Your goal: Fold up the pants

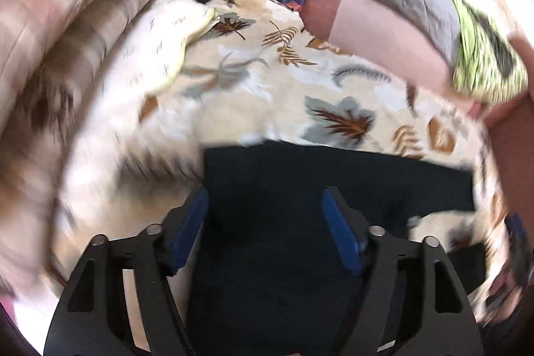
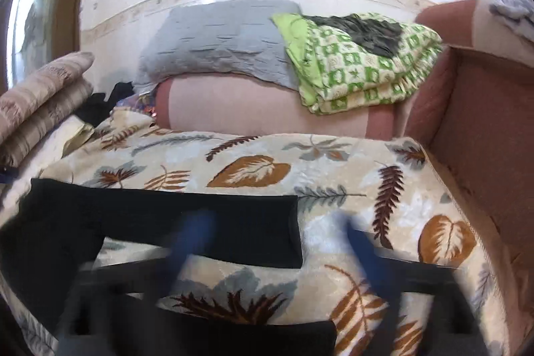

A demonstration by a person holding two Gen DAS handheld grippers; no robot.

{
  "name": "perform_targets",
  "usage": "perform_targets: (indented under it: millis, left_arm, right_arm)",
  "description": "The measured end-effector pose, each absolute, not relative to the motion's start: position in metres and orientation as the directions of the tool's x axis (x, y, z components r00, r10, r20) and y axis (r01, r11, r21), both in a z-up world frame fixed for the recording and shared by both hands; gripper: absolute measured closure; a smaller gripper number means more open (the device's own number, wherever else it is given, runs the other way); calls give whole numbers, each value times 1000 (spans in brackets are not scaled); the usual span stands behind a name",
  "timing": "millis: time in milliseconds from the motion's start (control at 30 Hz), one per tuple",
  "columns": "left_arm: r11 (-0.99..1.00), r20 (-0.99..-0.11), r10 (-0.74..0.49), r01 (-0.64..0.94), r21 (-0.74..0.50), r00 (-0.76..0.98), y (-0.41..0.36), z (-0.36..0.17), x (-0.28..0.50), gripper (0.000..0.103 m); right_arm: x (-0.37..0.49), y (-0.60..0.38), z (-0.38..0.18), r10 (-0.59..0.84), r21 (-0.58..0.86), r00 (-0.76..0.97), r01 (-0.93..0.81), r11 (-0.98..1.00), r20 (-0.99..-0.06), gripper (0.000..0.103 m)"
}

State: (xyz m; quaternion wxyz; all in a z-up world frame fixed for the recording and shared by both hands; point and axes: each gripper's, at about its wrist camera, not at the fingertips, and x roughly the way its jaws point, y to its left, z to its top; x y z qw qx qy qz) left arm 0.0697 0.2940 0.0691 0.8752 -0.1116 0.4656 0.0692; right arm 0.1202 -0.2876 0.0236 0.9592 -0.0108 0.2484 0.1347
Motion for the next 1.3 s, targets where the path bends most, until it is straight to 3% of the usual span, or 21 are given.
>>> perform_targets:
  millis: [67, 100, 133, 433, 700, 800, 933, 1167, 1233, 1300]
  left_arm:
    - [971, -851, 67, -229, -64, 521, 322, 65, 81, 31]
    - [970, -856, 81, -237, -49, 510, 336, 62, 86, 31]
    - [973, -856, 79, -227, -45, 511, 344, 60, 87, 31]
    - [1000, -876, 19, -22, 10, 481, 347, 7, 124, 31]
    - [996, -880, -84, 31, -78, 468, 344, -14, 136, 32]
    - [989, -871, -145, 79, -122, 470, 339, -10, 128, 38]
    - [991, -864, -130, 79, -105, 487, 334, -4, 123, 79]
    - [995, -845, -89, 83, -53, 527, 323, 11, 107, 82]
    - [994, -838, -84, 100, -36, 539, 316, 14, 105, 88]
    - [993, -829, -91, 117, -31, 552, 310, 18, 104, 88]
  right_arm:
    - [137, -283, 4, 246, 85, 745, -248, 965, -620, 19]
    - [142, -279, -1, 250, 100, 709, -247, 964, -659, 37]
    - [147, -278, -5, 273, 129, 677, -255, 958, -683, 38]
    - [150, -291, -4, 270, 185, 708, -197, 963, -653, 38]
    - [152, -292, -7, 235, 153, 707, -180, 972, -667, 38]
    - [154, -292, -9, 227, 146, 705, -174, 974, -672, 38]
    - [152, -297, -6, 224, 157, 717, -160, 975, -660, 38]
    - [151, -305, -5, 214, 172, 718, -132, 976, -663, 38]
    - [152, -308, -5, 219, 186, 720, -126, 974, -658, 38]
    - [151, -309, -4, 224, 195, 719, -124, 973, -658, 38]
